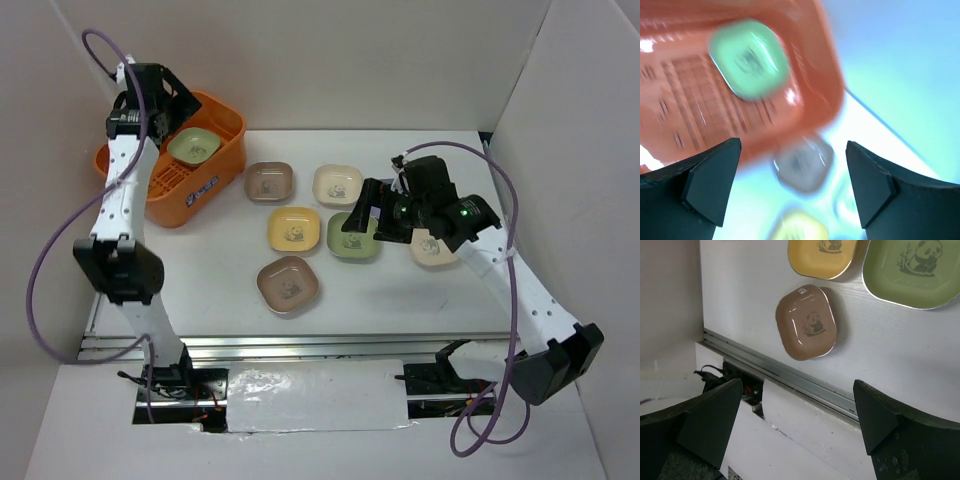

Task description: Place the plates into the plastic bin on the countertop

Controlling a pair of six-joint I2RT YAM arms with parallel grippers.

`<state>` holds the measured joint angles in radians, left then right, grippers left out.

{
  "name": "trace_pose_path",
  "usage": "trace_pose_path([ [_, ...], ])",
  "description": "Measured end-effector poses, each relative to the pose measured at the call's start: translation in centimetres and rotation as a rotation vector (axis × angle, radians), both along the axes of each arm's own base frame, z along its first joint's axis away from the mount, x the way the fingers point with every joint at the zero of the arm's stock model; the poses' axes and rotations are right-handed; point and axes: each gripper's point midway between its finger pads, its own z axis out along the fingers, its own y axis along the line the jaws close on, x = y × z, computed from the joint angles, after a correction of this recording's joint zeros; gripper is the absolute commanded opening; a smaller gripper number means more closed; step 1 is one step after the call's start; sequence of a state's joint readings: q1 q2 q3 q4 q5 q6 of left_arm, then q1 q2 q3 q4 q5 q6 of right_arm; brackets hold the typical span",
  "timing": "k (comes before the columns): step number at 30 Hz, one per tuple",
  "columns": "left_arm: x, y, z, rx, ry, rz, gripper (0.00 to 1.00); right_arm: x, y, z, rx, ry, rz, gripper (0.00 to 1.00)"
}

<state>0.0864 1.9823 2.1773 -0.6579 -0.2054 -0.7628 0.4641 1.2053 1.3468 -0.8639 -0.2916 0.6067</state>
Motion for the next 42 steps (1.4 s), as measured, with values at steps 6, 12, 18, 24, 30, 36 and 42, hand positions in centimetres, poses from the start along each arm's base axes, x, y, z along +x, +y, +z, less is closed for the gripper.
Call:
trace_pose_path([
  [6,-12.1,-9.7,2.6,-0.012,0.027,-0.186,0.99,1.7,0.7,-3.3,-0.049,0.054,0.013,1.00],
  [12,-22.0,-15.6,-11.9,-0.085,0.424,-0.330,0.98,2.4,1.0,-4.7,-0.065,0.082,0.022,1.00],
  [18,-29.7,-20.7,-20.3,-0.121,0.664,-0.451,0.96,2.5,1.0,-5.4,-0.064,0.079,0.033,1.00],
  [24,-30.6,-22.4,-23.3,-0.123,0.676,-0.442,0.76,1.9,0.4,-6.6,-0.071,0.107,0.034,1.00],
  [30,-31.5,-22.0,-26.7,-0.061,0.749,-0.383,0.75,1.4,0.0,-6.1,-0.055,0.088,0.030,1.00],
  [36,-31.8,-21.9,-27.8,-0.024,0.765,-0.348,0.21,1.1,-0.3,-5.6,-0.043,0.067,0.028,1.00],
  [42,-31.6,-21.4,-26.5,-0.018,0.715,-0.302,0.00,1.1,-0.3,-5.6,-0.042,0.068,0.027,1.00],
])
